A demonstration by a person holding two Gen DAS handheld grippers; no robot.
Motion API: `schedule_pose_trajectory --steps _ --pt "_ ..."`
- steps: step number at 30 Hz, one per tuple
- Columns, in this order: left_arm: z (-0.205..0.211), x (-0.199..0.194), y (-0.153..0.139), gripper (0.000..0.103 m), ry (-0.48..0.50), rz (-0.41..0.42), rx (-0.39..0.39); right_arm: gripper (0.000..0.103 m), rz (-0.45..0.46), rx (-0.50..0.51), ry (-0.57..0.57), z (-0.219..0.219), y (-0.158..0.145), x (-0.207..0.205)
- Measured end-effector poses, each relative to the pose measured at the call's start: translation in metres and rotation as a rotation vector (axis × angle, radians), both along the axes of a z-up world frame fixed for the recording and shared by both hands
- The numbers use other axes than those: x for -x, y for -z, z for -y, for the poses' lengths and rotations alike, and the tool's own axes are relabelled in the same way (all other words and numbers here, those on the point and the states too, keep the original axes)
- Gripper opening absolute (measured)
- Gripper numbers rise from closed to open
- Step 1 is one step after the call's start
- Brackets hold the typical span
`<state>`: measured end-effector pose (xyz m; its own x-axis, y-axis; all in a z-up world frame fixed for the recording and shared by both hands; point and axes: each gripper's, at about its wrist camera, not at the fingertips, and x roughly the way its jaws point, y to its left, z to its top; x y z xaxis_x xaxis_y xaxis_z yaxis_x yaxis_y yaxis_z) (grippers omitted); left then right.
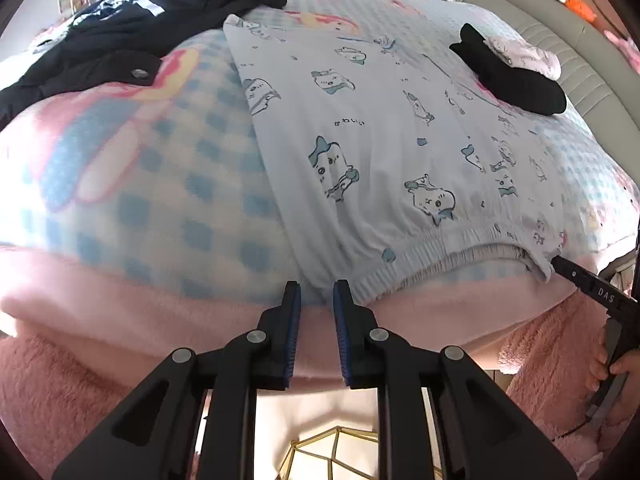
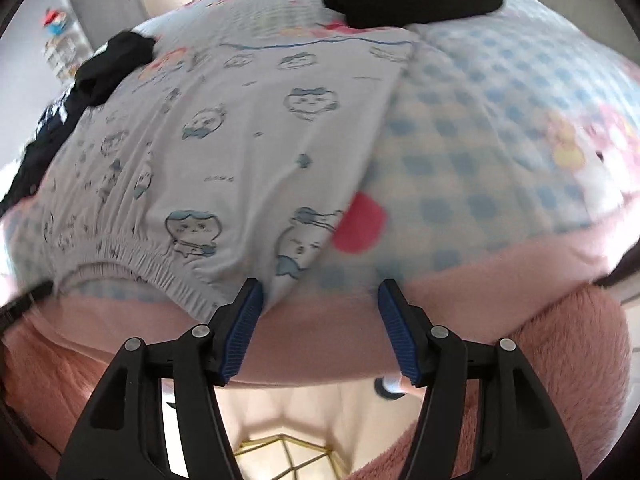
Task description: Fold clothes
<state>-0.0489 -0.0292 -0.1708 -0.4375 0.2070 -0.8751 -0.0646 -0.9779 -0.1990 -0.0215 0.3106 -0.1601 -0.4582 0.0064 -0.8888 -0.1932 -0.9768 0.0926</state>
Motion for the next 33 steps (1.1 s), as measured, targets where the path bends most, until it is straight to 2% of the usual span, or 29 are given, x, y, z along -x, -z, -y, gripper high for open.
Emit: schedule_pose_trajectory --steps 2,4,7,10,12,16,19,24,28,31,33 --pt "0.002 -0.002 -0.011 0.018 -0.015 -0.037 -0.006 0.061 -0.015 -0.022 0.029 -0.004 -0.007 -0.003" --pt "0.000 0.000 -0.024 0.018 -0.016 -0.084 -0.017 0.061 -0.065 -0.003 0.054 -0.009 -0.018 -0.004" --pt "-0.007 0.017 -0.035 0.019 -0.004 -0.132 -0.034 0.062 -0.113 0.009 0.043 -0.007 -0.029 0.005" --pt "-0.004 0.045 -0.032 0.028 -0.058 -0.123 -0.072 0.062 -0.102 0.007 0.031 -0.003 -0.027 0.022" --pt "0.010 0.056 -0.023 0.029 -0.127 -0.071 -0.101 0.062 -0.078 0.018 0.033 -0.005 -0.021 0.028" --pt "0.037 0.060 -0.005 0.031 -0.220 -0.008 -0.221 0.062 -0.050 0.084 0.064 -0.016 -0.010 0.021" --pt "0.039 0.057 0.002 0.031 -0.199 0.001 -0.262 0.062 -0.029 0.140 0.066 -0.023 -0.001 0.020" --pt "0.034 0.051 0.002 0.023 -0.177 -0.009 -0.281 0.043 -0.017 0.154 0.010 -0.015 -0.001 0.034" --pt "0.047 0.039 0.005 0.023 -0.219 -0.003 -0.311 0.043 -0.016 0.162 0.008 -0.008 0.002 0.033" --pt "0.044 0.034 0.006 0.024 -0.180 -0.003 -0.337 0.044 -0.012 0.151 0.003 -0.005 0.004 0.027" --pt "0.037 0.038 0.012 0.024 -0.157 0.010 -0.322 0.042 -0.009 0.155 -0.016 -0.001 0.004 0.028"
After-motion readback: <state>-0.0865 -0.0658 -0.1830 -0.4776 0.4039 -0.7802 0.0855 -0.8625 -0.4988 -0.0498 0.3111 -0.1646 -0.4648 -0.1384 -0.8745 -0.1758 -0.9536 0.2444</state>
